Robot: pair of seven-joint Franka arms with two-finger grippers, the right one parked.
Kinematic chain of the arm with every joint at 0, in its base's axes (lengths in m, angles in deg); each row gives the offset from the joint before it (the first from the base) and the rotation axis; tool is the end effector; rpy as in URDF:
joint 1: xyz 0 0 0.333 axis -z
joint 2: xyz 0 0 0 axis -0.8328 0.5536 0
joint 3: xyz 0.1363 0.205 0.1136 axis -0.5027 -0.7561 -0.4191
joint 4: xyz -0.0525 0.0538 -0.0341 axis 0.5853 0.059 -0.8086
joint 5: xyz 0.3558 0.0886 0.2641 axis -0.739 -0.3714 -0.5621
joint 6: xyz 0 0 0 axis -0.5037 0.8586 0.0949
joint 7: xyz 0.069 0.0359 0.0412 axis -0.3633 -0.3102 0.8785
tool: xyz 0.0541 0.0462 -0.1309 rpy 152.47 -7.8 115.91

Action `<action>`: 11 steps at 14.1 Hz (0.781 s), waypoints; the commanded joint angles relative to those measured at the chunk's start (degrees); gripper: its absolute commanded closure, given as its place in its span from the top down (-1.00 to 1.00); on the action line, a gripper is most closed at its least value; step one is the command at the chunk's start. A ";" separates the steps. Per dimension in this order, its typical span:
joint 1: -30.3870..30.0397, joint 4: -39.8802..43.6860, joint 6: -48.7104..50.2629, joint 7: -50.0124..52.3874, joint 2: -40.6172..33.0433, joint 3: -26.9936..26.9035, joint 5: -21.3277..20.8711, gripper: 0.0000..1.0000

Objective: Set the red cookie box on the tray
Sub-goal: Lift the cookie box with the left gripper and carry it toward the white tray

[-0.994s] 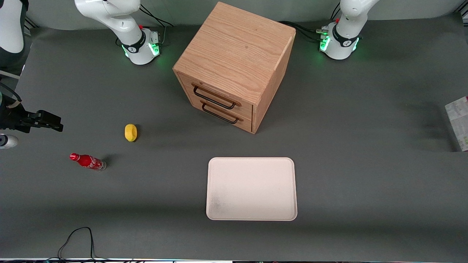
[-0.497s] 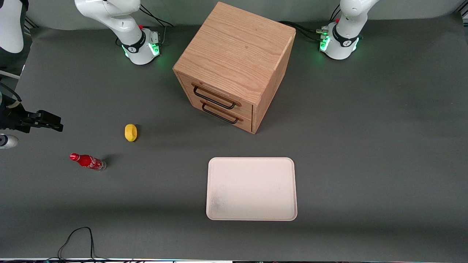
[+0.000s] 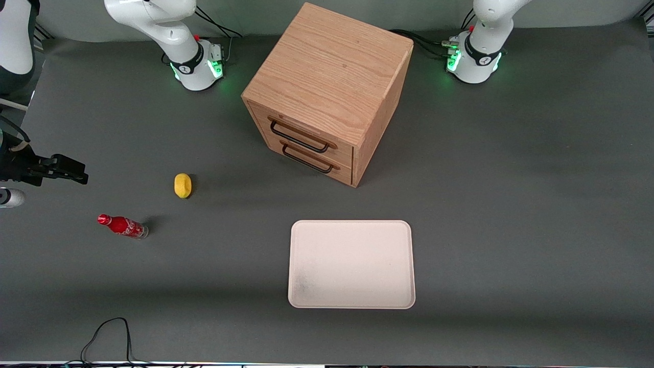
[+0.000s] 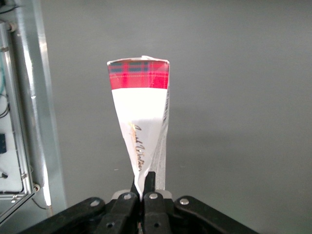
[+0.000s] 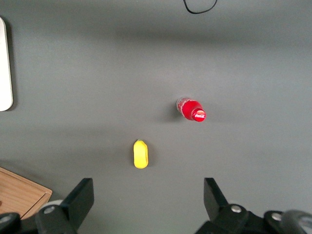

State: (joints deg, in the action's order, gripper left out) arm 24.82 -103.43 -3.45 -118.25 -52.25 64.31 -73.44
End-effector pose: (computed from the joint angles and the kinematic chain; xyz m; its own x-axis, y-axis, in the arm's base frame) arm 0.5730 0.3419 0.5171 0.9976 -0.0518 -0.0451 -0.0522 -0.9986 -0.0093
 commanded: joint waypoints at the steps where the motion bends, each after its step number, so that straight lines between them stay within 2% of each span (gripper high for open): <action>1: 11.83 6.77 8.97 11.01 1.17 -0.83 -2.76 -1.00; 5: 31.85 7.22 11.46 37.78 1.52 -0.75 -2.07 -1.00; 7: 38.30 7.92 10.76 47.57 2.75 -0.75 -1.89 -1.00; 11: 47.89 13.53 5.59 65.24 10.03 0.92 -1.71 -1.00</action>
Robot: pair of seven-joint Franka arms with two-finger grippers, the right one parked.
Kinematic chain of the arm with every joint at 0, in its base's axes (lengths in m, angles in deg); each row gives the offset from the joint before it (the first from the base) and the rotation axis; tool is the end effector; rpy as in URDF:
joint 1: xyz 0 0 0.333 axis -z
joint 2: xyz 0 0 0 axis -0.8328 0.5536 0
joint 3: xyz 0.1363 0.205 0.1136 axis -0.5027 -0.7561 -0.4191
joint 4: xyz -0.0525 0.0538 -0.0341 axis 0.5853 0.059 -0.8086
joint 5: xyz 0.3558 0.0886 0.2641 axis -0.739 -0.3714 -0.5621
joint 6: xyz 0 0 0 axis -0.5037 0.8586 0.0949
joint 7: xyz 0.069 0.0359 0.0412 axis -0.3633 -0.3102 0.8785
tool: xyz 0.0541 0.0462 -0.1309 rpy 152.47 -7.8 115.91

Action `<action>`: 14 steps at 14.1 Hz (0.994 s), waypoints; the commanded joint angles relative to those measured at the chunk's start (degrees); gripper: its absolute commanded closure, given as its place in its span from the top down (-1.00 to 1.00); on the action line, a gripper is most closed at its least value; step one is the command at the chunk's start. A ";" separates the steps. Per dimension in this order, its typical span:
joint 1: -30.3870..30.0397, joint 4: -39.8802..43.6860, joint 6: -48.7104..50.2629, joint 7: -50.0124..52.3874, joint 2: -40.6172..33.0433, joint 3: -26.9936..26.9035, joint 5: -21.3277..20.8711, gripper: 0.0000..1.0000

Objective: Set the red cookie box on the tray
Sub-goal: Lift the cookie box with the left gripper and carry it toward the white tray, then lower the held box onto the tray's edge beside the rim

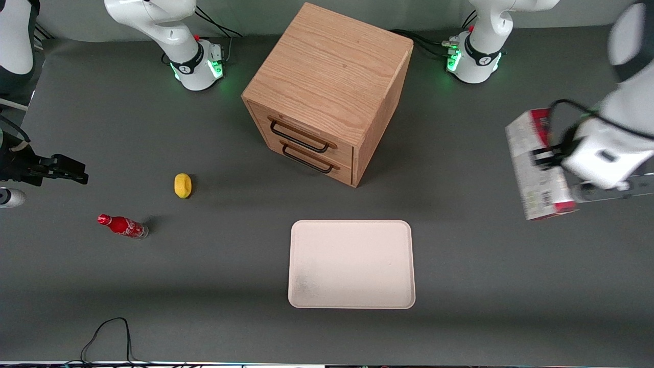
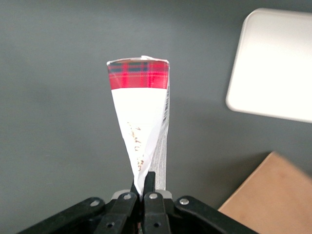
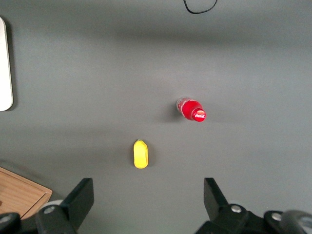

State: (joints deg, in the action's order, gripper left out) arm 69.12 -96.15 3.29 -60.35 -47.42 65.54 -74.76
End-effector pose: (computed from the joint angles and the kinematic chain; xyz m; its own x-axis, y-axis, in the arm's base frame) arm 0.6512 -0.1641 0.5176 0.9820 0.1724 -0.0777 0.1656 -0.9823 -0.0873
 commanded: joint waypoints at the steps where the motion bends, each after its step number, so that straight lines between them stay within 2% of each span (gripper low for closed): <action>1: 4.91 7.65 -2.31 10.42 7.32 0.39 -0.30 -1.00; 3: 5.63 10.73 -4.77 13.08 10.75 3.28 -0.30 -1.00; 7: 5.81 11.36 -14.51 12.65 16.20 7.95 -0.39 -1.00; 10: 5.98 11.27 -17.61 6.43 19.80 8.13 -0.65 -1.00; 14: 6.07 10.04 -25.50 5.80 26.30 7.96 -3.02 -1.00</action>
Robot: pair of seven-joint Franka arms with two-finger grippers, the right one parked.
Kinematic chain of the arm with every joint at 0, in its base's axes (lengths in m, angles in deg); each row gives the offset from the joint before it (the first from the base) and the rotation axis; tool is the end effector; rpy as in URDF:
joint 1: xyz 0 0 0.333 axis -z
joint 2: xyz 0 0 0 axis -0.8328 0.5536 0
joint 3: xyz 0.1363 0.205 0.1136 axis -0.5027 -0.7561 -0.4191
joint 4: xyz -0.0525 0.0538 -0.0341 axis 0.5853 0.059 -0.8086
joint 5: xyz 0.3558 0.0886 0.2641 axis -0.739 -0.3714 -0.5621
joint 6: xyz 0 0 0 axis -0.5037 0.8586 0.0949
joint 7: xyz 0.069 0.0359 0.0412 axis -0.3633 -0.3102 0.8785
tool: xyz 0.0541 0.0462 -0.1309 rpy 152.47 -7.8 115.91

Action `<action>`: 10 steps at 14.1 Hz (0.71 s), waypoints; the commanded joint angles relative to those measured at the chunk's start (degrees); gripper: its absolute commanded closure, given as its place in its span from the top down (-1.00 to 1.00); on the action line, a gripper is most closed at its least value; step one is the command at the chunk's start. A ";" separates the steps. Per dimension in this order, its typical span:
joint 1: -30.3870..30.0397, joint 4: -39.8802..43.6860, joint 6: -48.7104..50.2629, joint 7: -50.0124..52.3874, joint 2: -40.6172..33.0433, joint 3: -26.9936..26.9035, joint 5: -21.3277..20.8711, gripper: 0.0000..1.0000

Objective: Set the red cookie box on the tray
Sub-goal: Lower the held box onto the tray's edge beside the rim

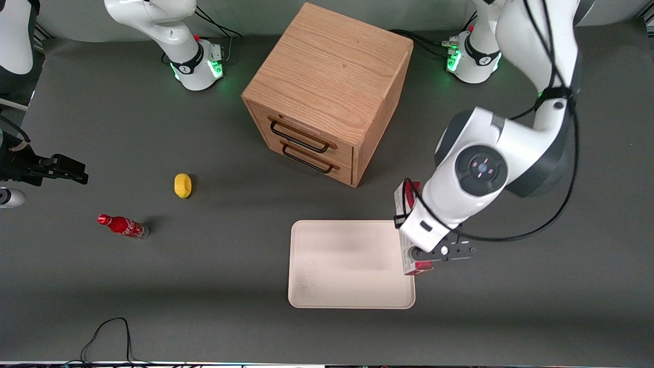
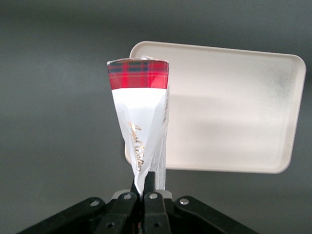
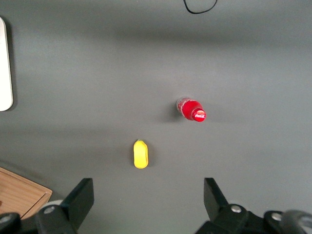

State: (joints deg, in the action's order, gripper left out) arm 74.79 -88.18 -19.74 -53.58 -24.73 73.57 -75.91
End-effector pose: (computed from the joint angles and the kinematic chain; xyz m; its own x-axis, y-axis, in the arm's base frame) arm 0.7066 -0.3404 0.3397 0.9973 0.0711 0.0191 0.0699 -0.9958 0.0589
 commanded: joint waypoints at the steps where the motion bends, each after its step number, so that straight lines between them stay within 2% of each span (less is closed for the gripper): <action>1: 0.49 1.99 -3.54 -0.97 5.19 -0.07 -2.58 -1.00; 6: 0.93 1.99 -8.11 -2.90 11.61 -0.25 -5.21 -1.00; 10: 1.81 2.07 -11.28 -2.91 13.82 -0.51 -6.27 -1.00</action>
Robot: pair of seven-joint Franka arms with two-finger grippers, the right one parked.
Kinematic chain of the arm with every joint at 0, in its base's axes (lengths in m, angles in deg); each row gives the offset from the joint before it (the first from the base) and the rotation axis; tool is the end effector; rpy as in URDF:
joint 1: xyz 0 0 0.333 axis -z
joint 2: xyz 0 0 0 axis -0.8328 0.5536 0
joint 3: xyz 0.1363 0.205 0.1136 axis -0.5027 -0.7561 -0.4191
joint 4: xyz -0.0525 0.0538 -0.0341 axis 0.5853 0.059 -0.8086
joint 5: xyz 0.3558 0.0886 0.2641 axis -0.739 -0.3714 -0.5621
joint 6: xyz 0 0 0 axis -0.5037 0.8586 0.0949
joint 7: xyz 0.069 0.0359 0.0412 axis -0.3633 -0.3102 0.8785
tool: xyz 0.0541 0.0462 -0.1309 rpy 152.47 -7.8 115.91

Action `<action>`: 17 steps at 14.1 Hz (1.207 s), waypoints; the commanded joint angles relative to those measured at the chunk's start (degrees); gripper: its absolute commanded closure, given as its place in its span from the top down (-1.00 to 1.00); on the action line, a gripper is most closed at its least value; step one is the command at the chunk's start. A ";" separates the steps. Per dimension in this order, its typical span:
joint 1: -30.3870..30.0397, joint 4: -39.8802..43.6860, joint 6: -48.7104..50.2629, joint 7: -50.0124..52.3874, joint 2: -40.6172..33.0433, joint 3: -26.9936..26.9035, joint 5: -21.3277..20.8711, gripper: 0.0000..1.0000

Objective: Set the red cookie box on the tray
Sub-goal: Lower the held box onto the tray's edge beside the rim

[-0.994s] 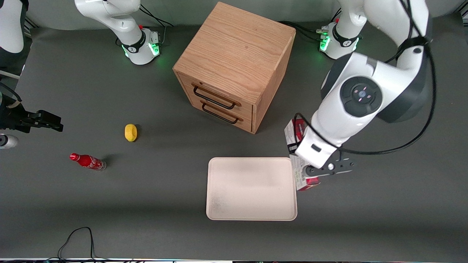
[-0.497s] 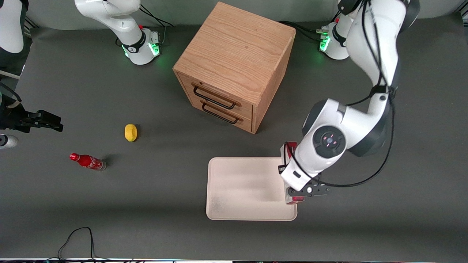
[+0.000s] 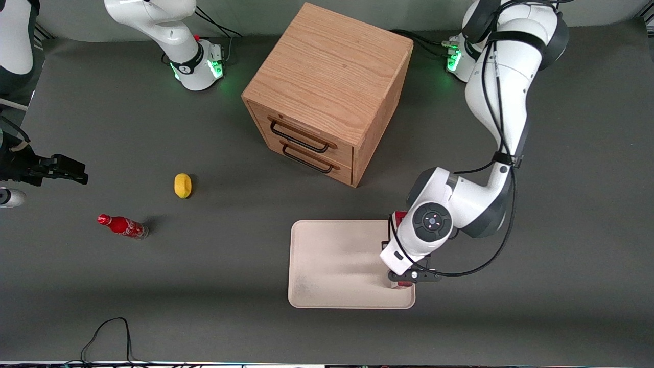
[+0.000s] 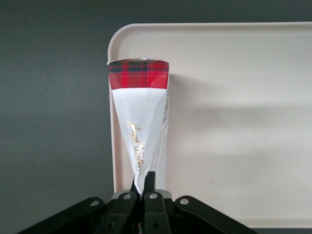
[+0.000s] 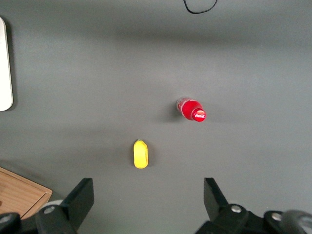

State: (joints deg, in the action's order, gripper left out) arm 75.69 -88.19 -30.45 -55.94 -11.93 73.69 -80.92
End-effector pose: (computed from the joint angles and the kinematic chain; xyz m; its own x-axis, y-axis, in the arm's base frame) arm 0.7142 -0.3515 0.1811 0.9998 -0.0105 0.0145 -0.0105 -0.9999 0.0028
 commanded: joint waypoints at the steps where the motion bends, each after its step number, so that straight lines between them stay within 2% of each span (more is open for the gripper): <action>1: 0.91 2.09 -0.57 -0.54 1.11 -0.63 -1.26 -1.00; 10: 1.00 2.35 -3.12 -0.37 2.43 -1.95 -1.26 -1.00; 11: 1.00 2.26 -3.12 -0.37 2.34 -2.12 -1.26 -0.80; 12: 1.00 2.09 -3.04 -0.28 2.34 -2.13 -1.26 -0.21; 13: 1.09 2.00 -2.51 -0.19 2.25 -2.13 -1.35 0.02; 14: 1.09 2.00 -2.07 -0.02 1.99 -2.13 -1.35 0.16; 15: 1.09 2.00 -1.72 0.16 1.64 -2.13 -1.35 0.93; 17: 1.09 2.08 0.20 1.47 0.94 -2.13 -1.35 1.00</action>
State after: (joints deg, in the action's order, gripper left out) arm 75.90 -87.51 -32.96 -55.82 -10.64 72.37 -81.47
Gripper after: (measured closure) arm 0.370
